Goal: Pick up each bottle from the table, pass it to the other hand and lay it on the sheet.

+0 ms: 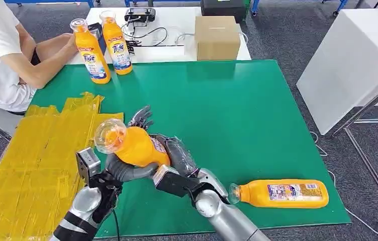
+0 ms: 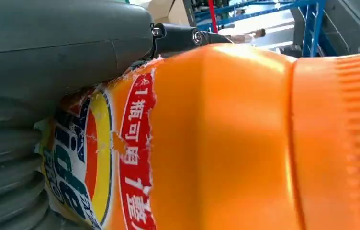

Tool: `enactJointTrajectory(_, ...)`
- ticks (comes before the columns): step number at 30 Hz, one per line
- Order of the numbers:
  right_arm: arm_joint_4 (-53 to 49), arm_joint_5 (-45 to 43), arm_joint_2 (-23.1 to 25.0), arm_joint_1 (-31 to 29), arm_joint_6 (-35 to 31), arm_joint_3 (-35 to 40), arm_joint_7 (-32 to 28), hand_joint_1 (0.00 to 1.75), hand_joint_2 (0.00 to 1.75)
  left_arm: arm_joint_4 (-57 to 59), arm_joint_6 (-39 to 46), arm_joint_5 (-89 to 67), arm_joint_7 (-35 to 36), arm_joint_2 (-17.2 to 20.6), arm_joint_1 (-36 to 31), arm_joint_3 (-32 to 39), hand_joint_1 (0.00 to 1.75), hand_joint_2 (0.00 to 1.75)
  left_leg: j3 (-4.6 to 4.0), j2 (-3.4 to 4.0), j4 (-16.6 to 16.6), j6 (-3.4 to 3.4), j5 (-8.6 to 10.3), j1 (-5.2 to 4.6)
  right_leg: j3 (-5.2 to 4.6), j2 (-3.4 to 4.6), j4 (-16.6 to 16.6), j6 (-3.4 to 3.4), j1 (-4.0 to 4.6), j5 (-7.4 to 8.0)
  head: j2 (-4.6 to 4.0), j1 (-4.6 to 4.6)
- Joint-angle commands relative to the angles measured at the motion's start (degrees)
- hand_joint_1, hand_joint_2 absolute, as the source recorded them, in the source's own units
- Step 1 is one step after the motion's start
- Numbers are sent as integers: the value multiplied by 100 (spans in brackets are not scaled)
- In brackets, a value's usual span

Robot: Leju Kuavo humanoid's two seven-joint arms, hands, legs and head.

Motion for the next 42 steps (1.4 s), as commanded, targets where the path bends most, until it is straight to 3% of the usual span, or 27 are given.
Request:
enactJointTrajectory(1,-184,60,-158,-192,20,720,-78,175,175,581,1,0,79,-77,-306,-47,0,175,17,3,-2,-5,-6,1,19,0,-4,1,1,-6,0,0)
enactJointTrajectory(6,-274,379,-196,-184,25,1225,-96,175,175,825,81,169,64,-194,-387,130,0,175,9,2,-2,-4,-3,1,10,1,-3,0,1,-3,0,-2)
enactJointTrajectory(7,-261,407,-205,-195,28,1287,-70,175,175,822,113,258,21,-240,-375,204,9,175,27,5,-3,-8,-11,4,29,2,-7,-1,5,-9,0,-2)
enactJointTrajectory(8,-236,423,-202,-197,6,1310,-43,175,175,797,132,316,1,-268,-359,247,175,175,14,0,-2,-5,-5,3,17,-2,-5,-1,4,-5,0,-2)
enactJointTrajectory(20,-96,274,-251,-37,-274,1160,25,175,175,363,480,1052,-2,-462,-33,590,175,175,23,0,-5,-5,-8,5,27,-2,-11,1,4,-6,0,-2)
enactJointTrajectory(21,-175,256,-281,65,-352,1089,22,150,175,222,556,1146,-20,-516,67,622,175,175,11,-1,-3,-3,-3,4,14,-3,-8,1,3,-2,0,-2)
enactJointTrajectory(22,-228,210,-290,139,-376,1030,14,51,175,147,600,1194,-15,-528,119,620,175,175,18,-2,-5,-4,-7,4,23,-4,-11,1,4,-5,0,-2)
enactJointTrajectory(23,-322,66,-304,256,-377,927,-15,0,175,60,710,1229,-10,-552,185,642,175,175,11,-6,-4,-3,-3,4,16,-8,-9,1,4,-4,0,-2)
enactJointTrajectory(37,-1989,-273,-895,1486,-897,-469,-295,0,175,-221,1920,970,-224,-311,281,1235,175,175,7,-8,-1,-5,-5,5,8,-10,-7,-1,5,-5,0,-7)
enactJointTrajectory(42,-2379,-207,-940,1804,-969,-778,-356,0,175,-15,3695,-926,-759,-212,12,1358,175,175,15,-12,-2,-3,-9,5,20,-11,-8,1,2,-9,0,-4)
